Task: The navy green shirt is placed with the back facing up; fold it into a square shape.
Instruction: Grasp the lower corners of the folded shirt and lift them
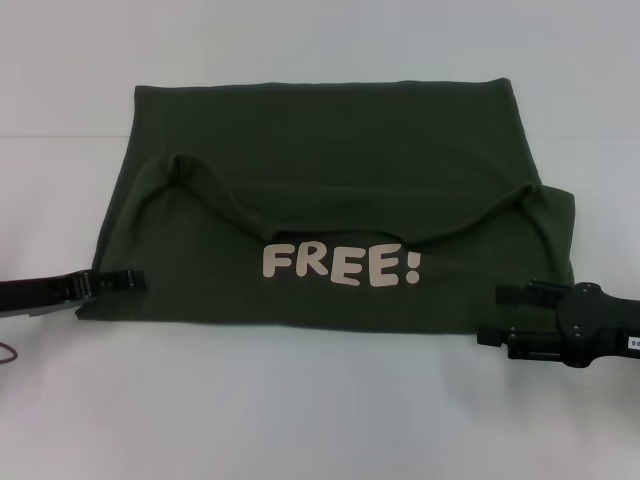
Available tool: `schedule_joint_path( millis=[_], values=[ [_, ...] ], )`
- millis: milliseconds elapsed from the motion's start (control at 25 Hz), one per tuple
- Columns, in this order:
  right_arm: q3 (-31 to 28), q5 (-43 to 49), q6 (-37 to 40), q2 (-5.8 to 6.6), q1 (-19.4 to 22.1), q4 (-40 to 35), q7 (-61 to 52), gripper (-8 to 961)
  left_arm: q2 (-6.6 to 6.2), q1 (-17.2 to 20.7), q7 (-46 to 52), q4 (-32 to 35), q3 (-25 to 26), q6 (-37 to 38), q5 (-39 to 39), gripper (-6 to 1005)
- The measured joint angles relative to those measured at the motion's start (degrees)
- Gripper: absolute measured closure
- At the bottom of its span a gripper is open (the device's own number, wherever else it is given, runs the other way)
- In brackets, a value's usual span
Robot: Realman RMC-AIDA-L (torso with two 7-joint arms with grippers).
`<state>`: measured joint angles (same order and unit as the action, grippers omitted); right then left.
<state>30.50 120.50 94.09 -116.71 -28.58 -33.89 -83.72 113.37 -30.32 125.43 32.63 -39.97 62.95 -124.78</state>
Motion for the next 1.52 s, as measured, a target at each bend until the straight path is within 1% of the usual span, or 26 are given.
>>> schedule_joint_path(
  millis=[240,360,600,760,1000,1200,1320,1440,1480,1520],
  values=[
    [0.0,0.1,0.0,0.0,-0.1,0.1,0.0,69,-0.01,-0.1,0.4,0.2,-1.0,0.6,0.0,186],
    [0.0,0.1,0.0,0.0,-0.1,0.0,0.0,69,-0.2,-0.5,1.2,0.4,-2.5,0.2,-1.1,188],
    [0.0,0.0,0.0,0.05,-0.2,-0.1,-0.2,70,-0.22,-0.9,2.6,1.4,-2.8,-0.7,-2.9,398],
    [0.0,-0.2,0.1,0.07,-0.2,-0.1,-0.2,70,-0.1,-0.6,2.8,2.3,-2.8,-0.5,-3.0,491],
    [-0.4,-0.2,0.8,0.28,-0.1,-0.1,-0.5,70,-0.37,-0.6,2.9,2.2,-3.0,-0.1,-3.0,631],
    [-0.5,-0.2,0.8,1.1,-0.1,-0.5,-3.3,70,-0.49,-0.6,2.9,2.0,-3.0,0.0,-3.7,831],
    [-0.5,0.1,0.6,1.75,-0.1,-3.5,-9.6,70,-0.43,-0.8,2.9,2.1,-3.0,0.3,-5.1,974],
    [-0.5,1.9,0.5,2.94,0.0,-10.3,-21.7,70,-0.44,-0.8,2.9,2.2,-2.9,0.6,-5.1,974],
    [-0.5,2.5,0.6,3.58,0.0,-12.9,-26.7,70,-0.48,-0.8,2.9,2.3,-2.9,0.9,-5.2,973],
    [0.0,3.3,1.2,4.62,0.1,-15.6,-31.8,71,-0.52,-0.8,2.9,2.4,-2.8,1.2,-5.2,973]
  ],
)
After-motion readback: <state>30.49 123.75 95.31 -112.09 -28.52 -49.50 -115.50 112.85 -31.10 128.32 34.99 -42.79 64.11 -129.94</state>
